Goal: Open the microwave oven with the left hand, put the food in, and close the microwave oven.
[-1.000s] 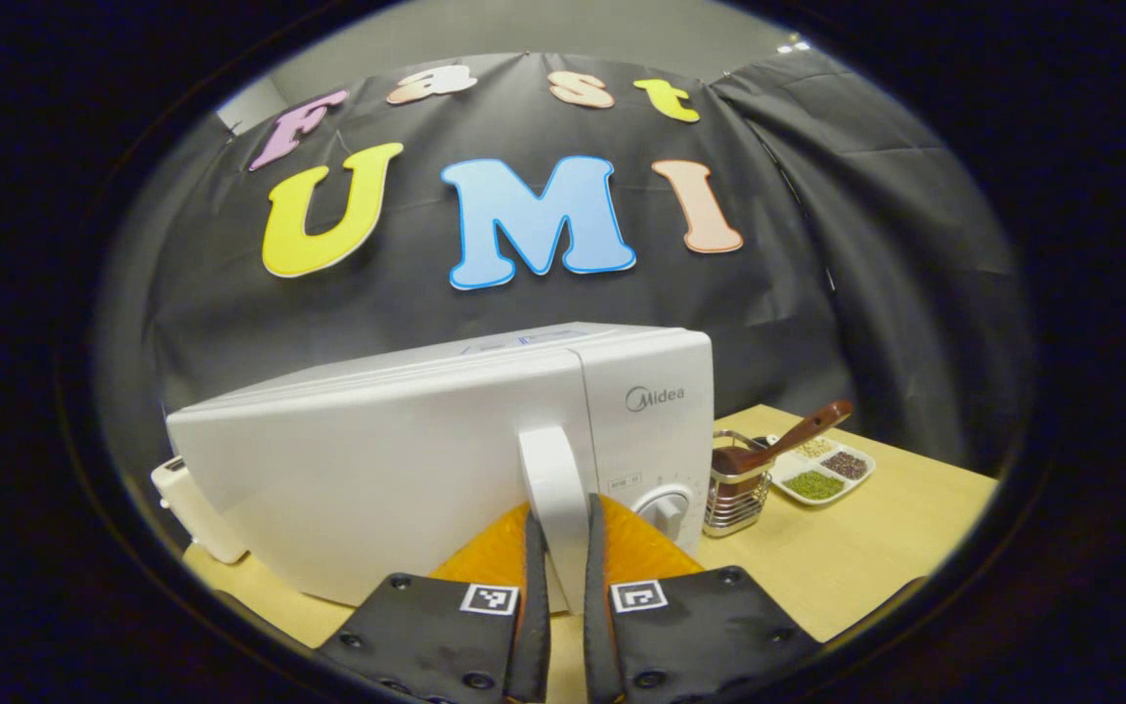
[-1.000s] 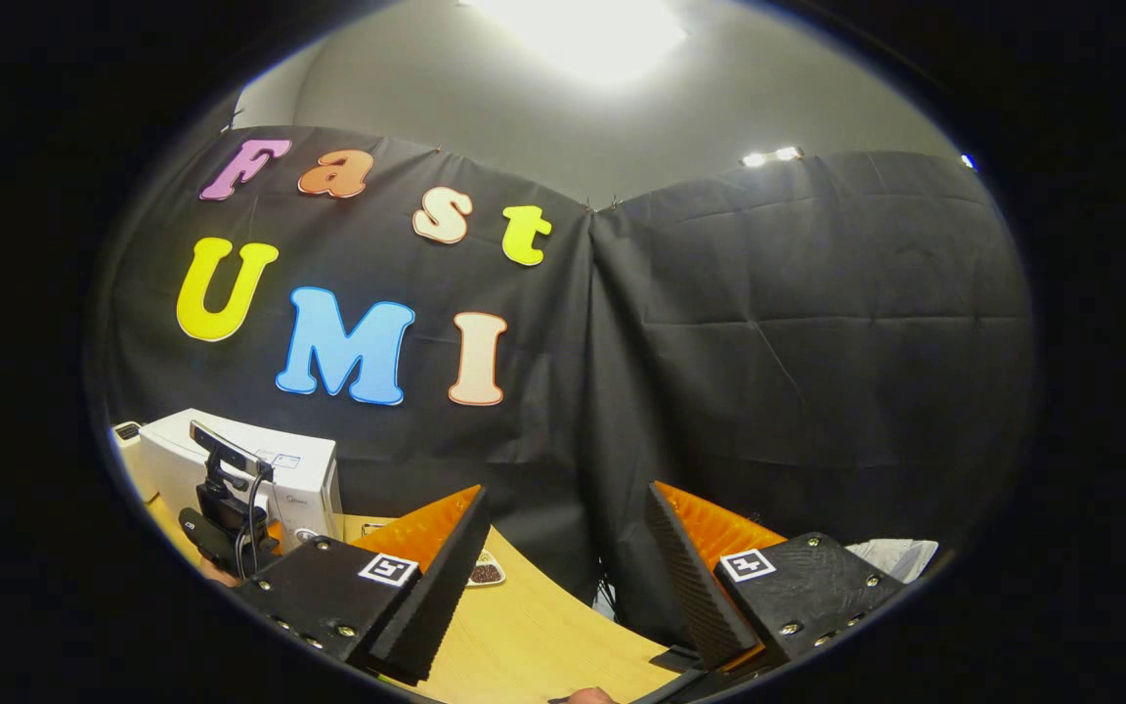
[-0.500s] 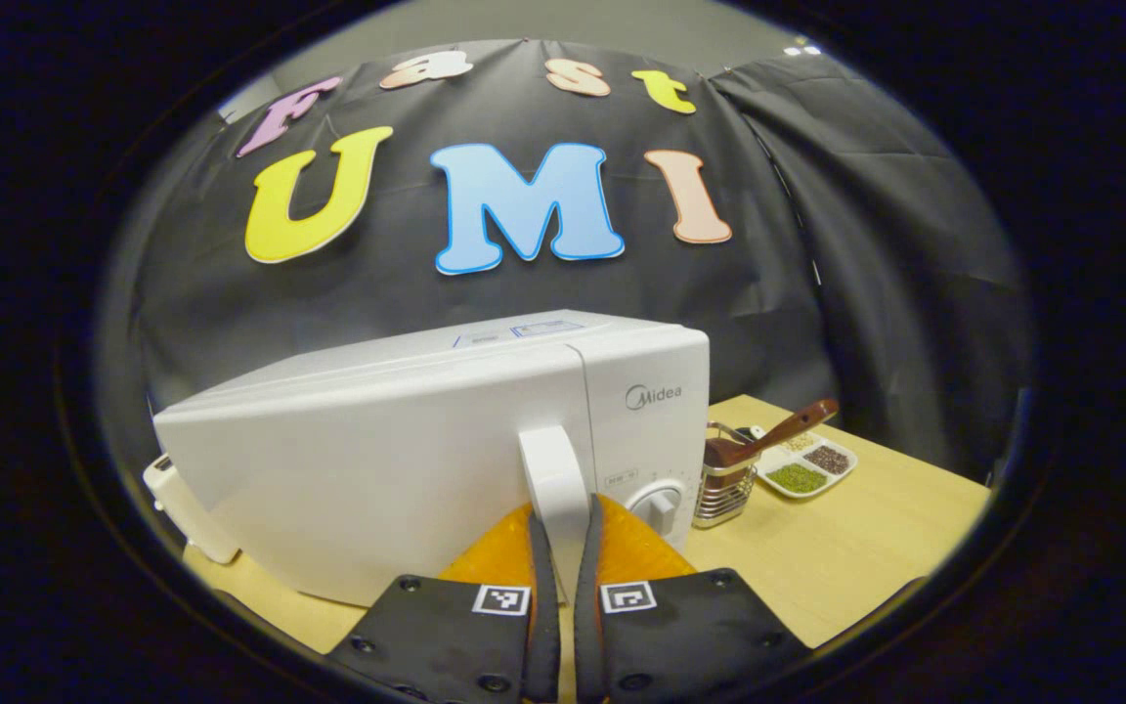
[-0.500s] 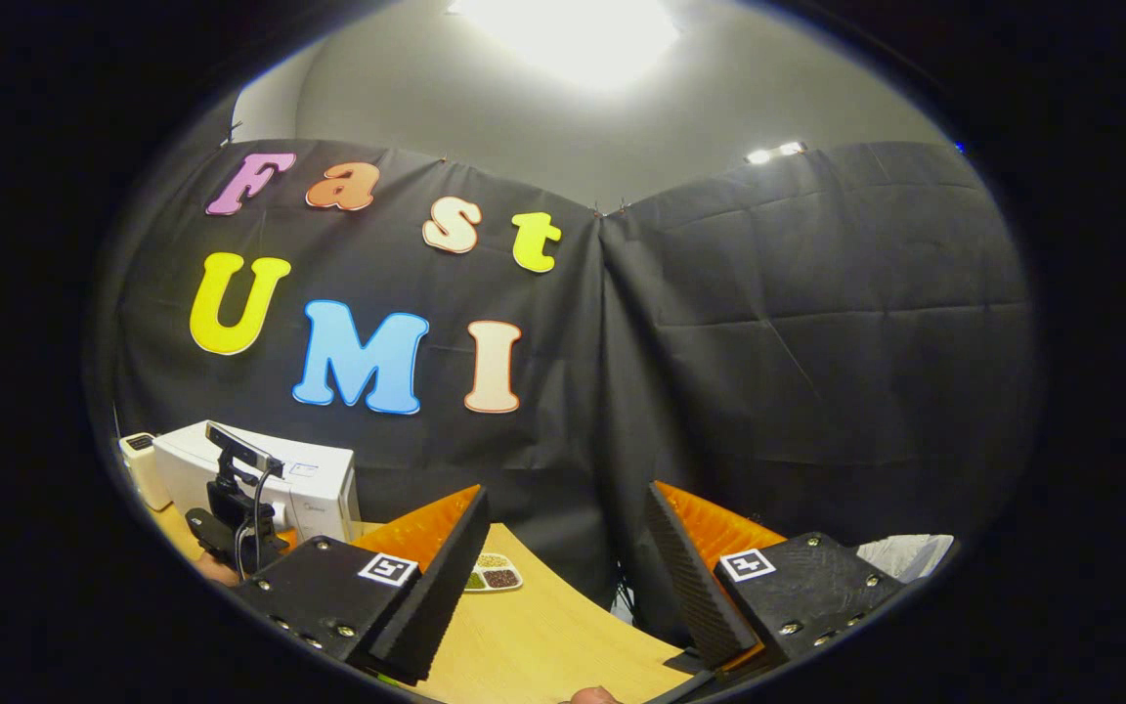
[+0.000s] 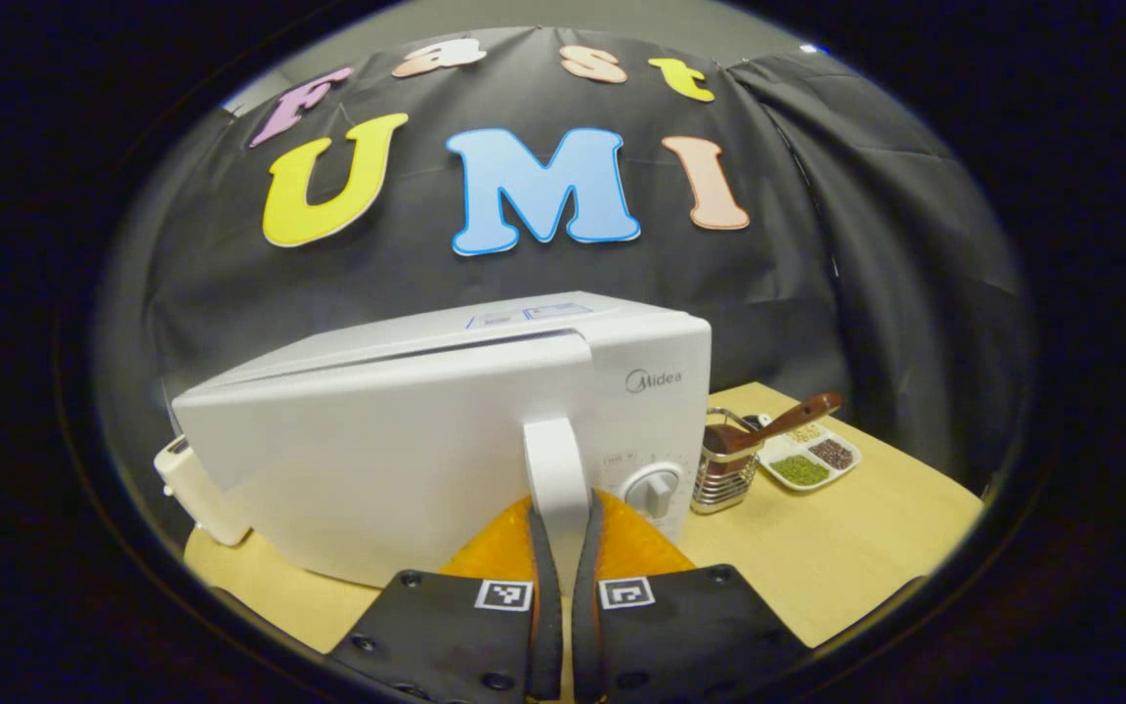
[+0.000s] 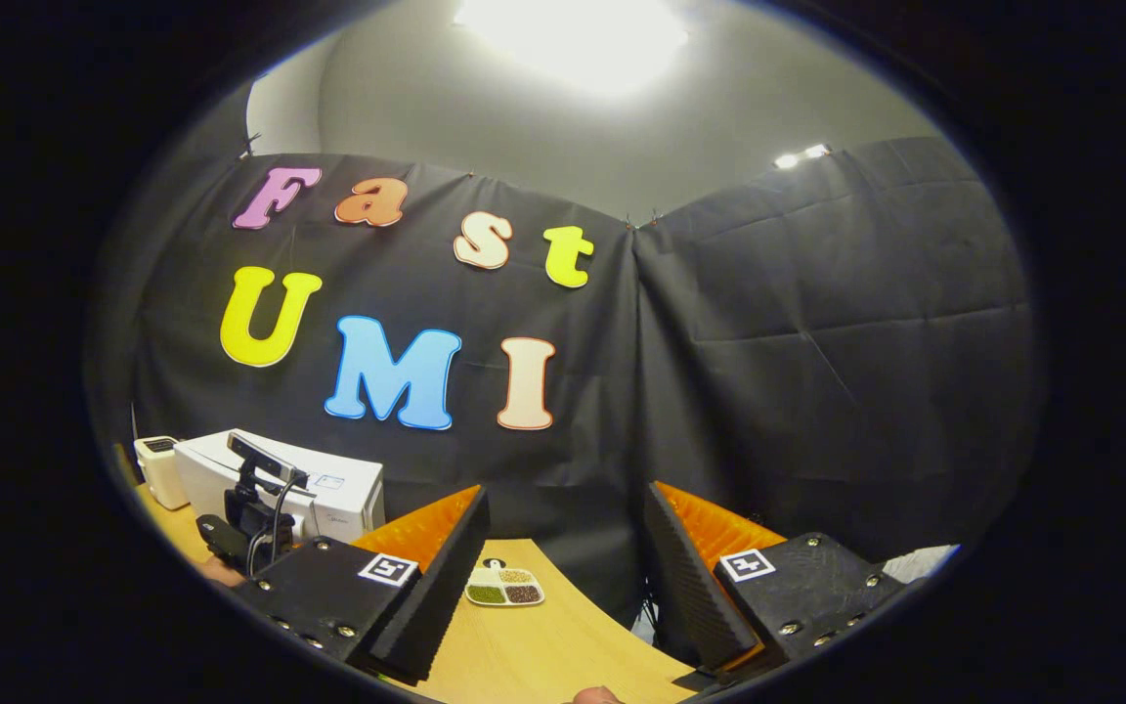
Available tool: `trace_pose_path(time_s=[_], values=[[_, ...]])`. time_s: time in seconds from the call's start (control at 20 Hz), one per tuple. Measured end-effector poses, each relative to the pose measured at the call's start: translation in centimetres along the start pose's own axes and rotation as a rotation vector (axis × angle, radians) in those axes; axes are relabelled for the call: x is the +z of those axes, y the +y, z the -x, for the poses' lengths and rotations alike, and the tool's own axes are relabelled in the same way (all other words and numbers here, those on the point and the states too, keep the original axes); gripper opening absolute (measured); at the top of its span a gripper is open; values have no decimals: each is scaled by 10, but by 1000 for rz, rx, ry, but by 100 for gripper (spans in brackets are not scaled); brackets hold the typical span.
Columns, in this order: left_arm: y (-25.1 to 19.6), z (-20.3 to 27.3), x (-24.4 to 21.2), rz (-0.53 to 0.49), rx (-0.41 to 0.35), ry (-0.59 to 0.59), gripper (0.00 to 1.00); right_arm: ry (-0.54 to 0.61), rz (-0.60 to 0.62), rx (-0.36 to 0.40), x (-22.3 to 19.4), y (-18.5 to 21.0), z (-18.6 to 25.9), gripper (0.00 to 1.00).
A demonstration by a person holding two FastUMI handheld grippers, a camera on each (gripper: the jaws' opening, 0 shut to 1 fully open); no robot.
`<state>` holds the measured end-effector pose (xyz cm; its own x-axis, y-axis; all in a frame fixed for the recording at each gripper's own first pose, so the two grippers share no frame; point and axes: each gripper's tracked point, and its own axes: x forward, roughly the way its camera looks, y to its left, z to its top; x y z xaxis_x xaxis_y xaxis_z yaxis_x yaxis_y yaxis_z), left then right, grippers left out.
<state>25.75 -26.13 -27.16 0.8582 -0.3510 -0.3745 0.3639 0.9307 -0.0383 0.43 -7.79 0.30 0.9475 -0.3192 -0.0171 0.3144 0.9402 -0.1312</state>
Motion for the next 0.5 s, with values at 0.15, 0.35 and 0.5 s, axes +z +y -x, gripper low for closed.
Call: trace_pose_path(time_s=[0.15, 0.35, 0.5], values=[[1, 22, -9, -9, -10, 8, 10, 5, -27, 44, -7, 7, -6, 96], [6, 53, -16, -20, 5, 2, 11, -3, -61, 112, -8, 18, -4, 94], [13, 81, -25, -7, 23, 4, 12, -8, -71, 165, -9, 21, 2, 93]])
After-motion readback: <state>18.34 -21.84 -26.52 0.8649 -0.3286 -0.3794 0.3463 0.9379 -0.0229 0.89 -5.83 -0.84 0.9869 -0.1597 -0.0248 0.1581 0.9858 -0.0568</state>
